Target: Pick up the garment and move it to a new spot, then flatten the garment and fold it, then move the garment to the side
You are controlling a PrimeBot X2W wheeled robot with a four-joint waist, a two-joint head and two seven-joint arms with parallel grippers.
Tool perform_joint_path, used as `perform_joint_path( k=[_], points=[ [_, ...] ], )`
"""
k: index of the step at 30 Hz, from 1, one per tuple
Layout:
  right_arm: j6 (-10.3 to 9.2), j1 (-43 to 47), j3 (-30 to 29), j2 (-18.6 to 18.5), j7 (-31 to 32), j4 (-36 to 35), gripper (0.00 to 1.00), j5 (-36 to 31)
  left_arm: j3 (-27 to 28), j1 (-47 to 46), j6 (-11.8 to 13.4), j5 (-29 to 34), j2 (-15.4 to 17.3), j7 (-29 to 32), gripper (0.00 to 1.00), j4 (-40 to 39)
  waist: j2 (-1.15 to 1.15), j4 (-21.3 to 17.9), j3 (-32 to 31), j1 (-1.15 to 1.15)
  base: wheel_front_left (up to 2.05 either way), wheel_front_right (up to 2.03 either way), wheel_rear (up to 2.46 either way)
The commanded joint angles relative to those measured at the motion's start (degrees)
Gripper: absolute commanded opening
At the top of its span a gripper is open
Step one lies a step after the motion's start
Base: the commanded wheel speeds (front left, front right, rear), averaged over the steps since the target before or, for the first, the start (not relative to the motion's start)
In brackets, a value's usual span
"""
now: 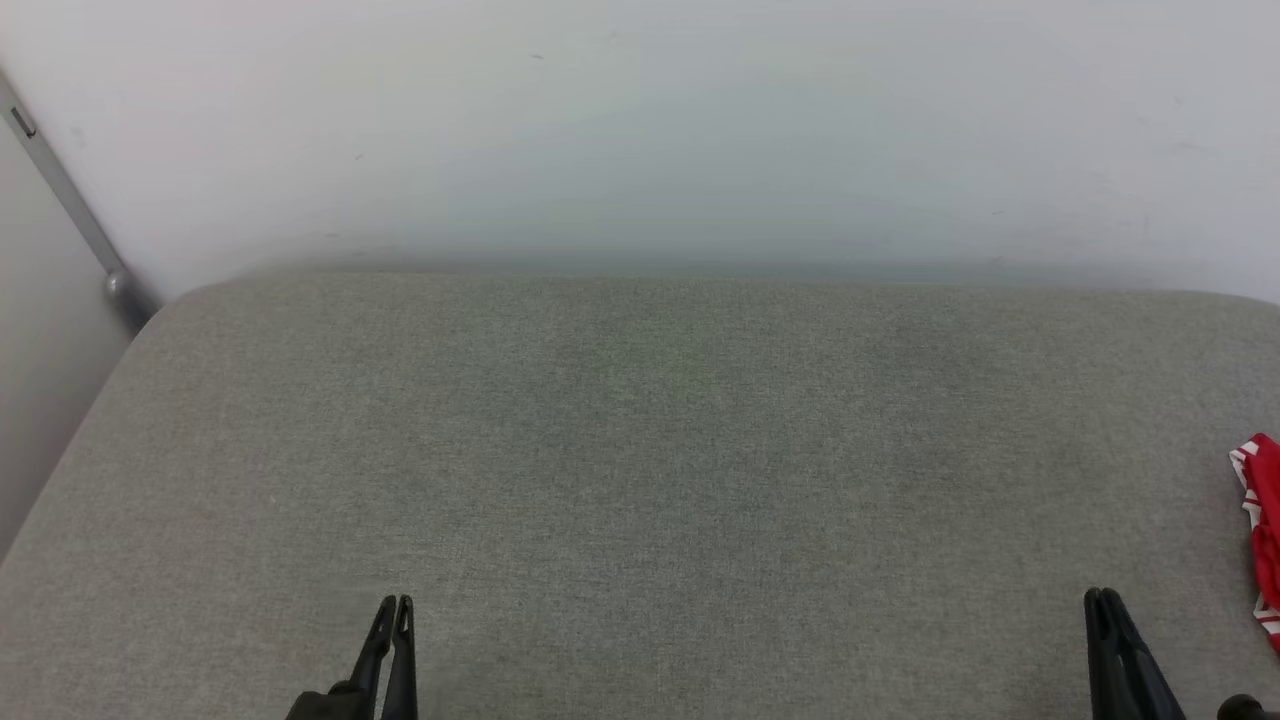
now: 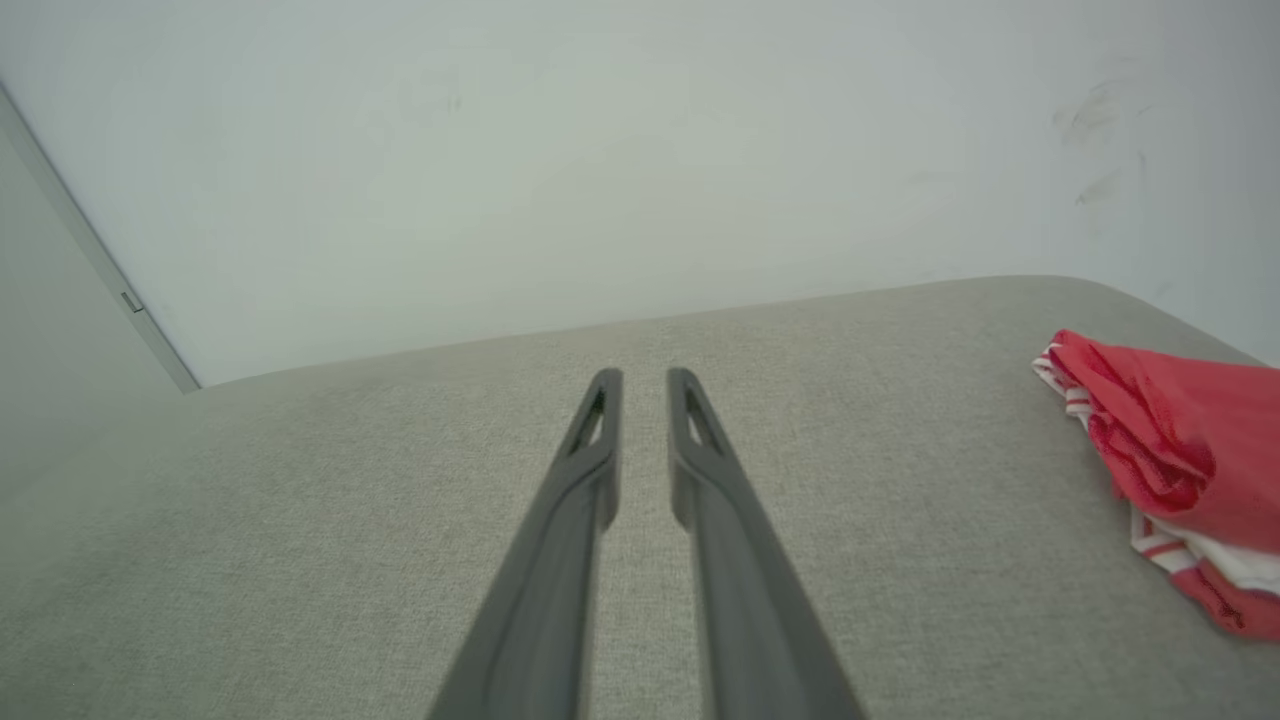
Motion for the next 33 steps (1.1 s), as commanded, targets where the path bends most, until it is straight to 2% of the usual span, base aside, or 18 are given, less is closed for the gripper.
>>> perform_joint_path(
  k=[1, 11, 33],
  points=[
    [0.0, 0.0, 0.1, 0.0, 0.0, 0.5, 0.0, 0.2, 0.0, 0.1, 0.0, -0.3, 0.0, 0.1, 0.0, 0.4, 0.0, 0.0, 0.0, 0.0, 0.0, 0.0, 0.0],
    [0.0, -2.9, 0.5, -0.6, 2.3, 2.4, 0.0, 11.6, 0.6, -2.1, -1.3, -13.3, 0.6, 2.4, 0.0, 1.4, 0.0, -0.3, 0.3, 0.0, 0.0, 0.0, 0.0],
    [-0.01, -8.2, 0.9, -1.3, 6.7, 6.1, 0.0, 31.1, 2.0, -6.4, -3.7, -35.6, 1.3, 6.7, 0.0, 4.1, 0.0, -0.9, 0.8, 0.0, 0.0, 0.0, 0.0]
  ],
)
